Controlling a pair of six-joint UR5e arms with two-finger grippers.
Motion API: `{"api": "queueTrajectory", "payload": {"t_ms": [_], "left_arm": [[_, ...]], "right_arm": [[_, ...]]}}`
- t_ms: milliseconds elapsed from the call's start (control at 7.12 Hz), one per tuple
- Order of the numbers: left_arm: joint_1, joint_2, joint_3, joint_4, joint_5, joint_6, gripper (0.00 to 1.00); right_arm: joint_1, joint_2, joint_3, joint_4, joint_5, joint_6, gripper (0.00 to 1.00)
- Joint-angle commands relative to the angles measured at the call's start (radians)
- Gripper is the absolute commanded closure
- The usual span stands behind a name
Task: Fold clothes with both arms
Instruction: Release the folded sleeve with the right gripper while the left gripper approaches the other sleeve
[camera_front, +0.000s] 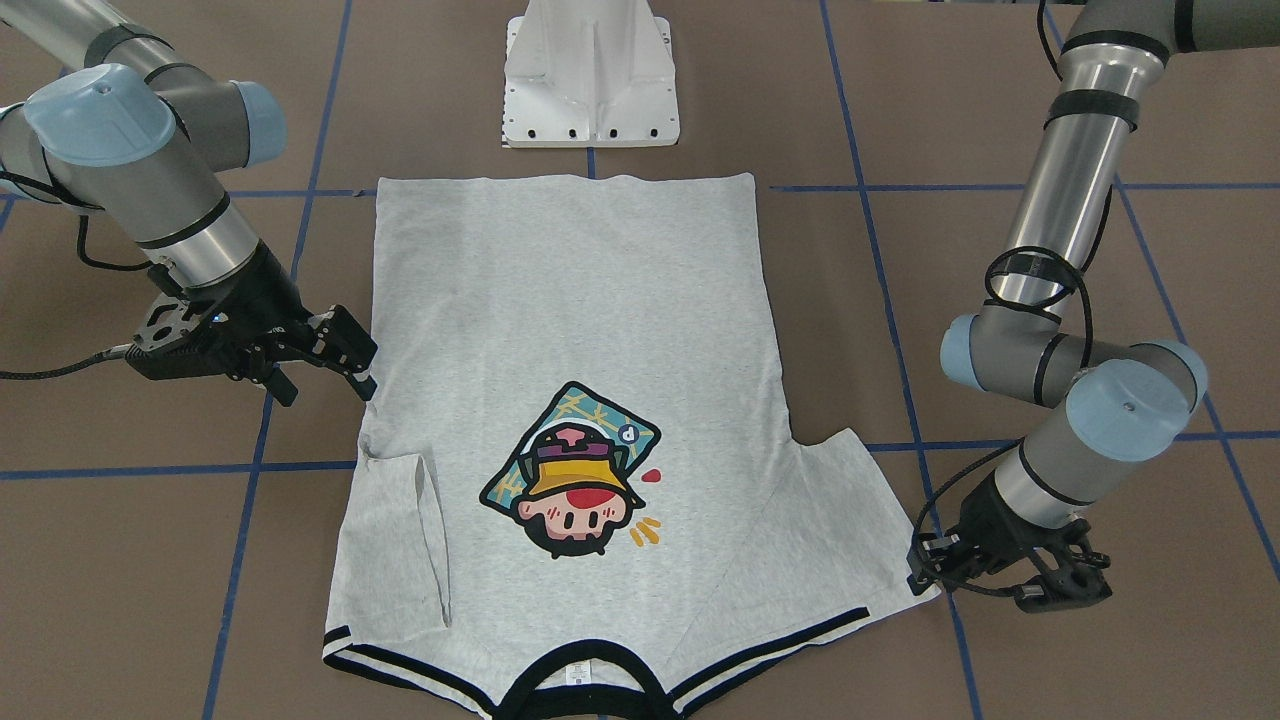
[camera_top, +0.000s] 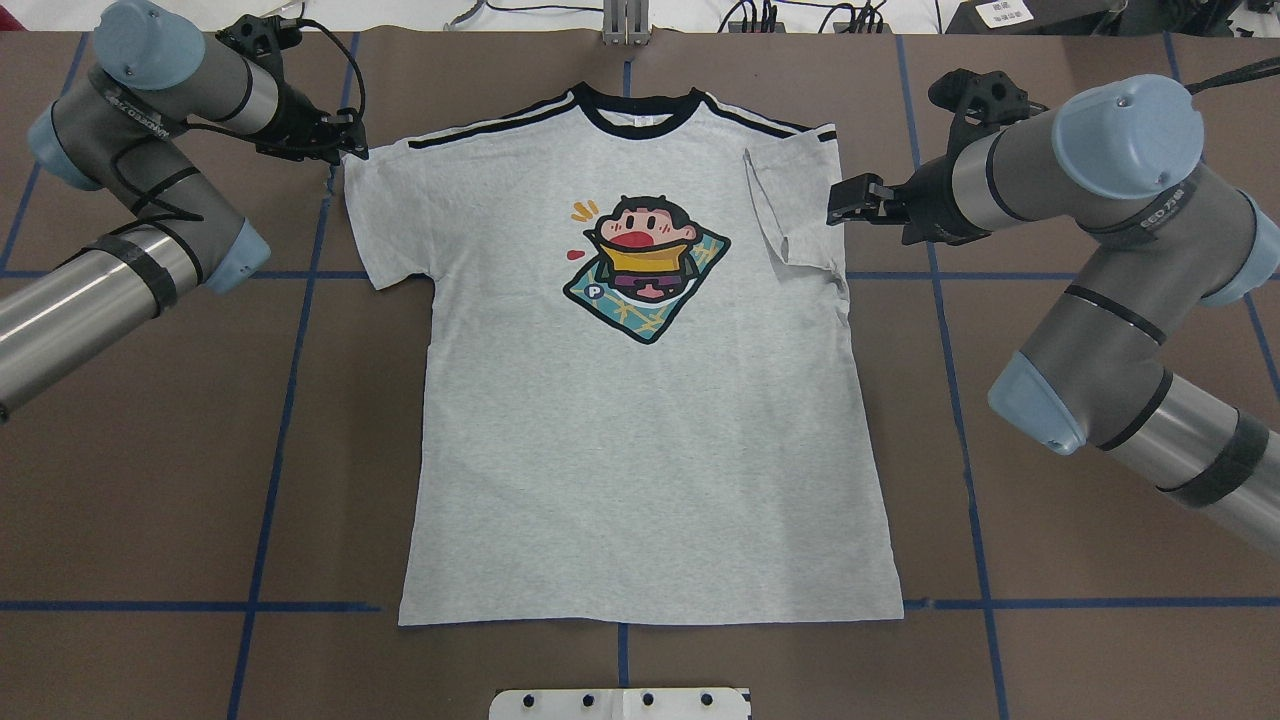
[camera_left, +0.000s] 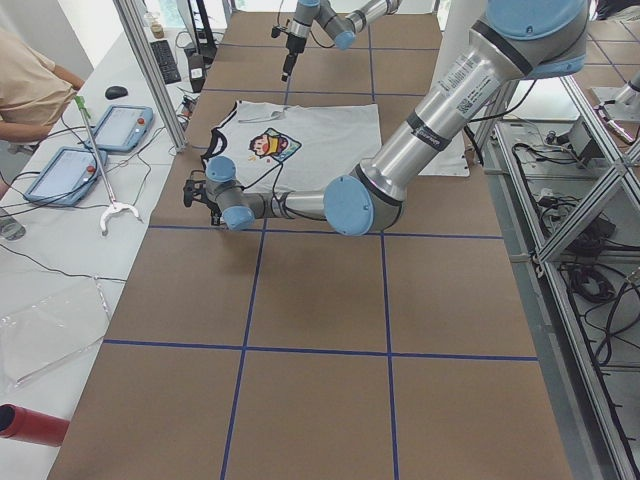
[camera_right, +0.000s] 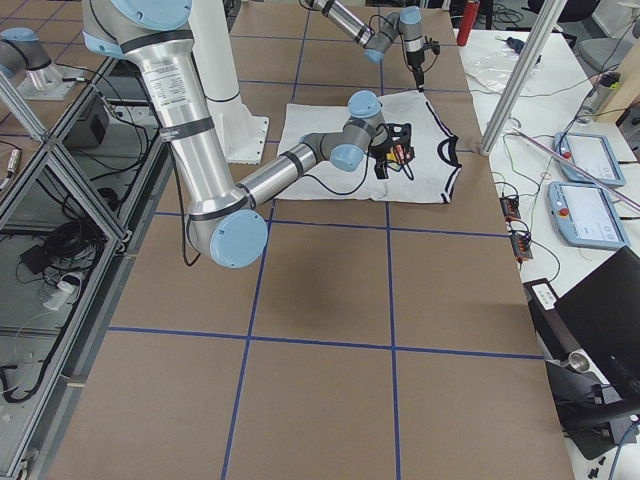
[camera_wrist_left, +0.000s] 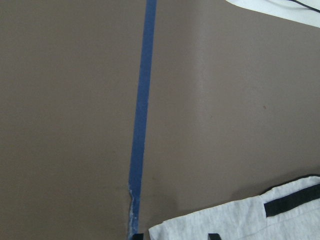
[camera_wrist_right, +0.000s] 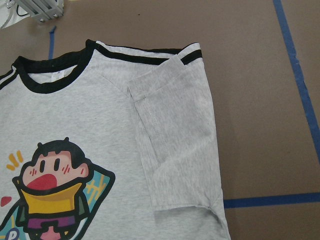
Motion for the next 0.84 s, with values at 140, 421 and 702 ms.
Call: {"api": "queueTrajectory", "payload": {"t_ms": [140, 421, 702], "left_arm": [[0.002, -0.001, 0.006, -0.005, 0.005, 0.001, 0.76], [0.0, 0.001, 0.003, -0.005, -0.001, -0.001, 1.0], [-0.014, 0.004, -0.07, 0.001, -0.035, -0.037, 1.0]], "right_arm": [[-0.007, 0.003, -0.004, 0.0, -0.004, 0.013, 0.0], [-0.014, 0.006, -0.004, 0.0, -0.016, 0.015, 0.0], [-0.018, 0.009, -0.007, 0.002, -0.016, 0.015, 0.0]]}}
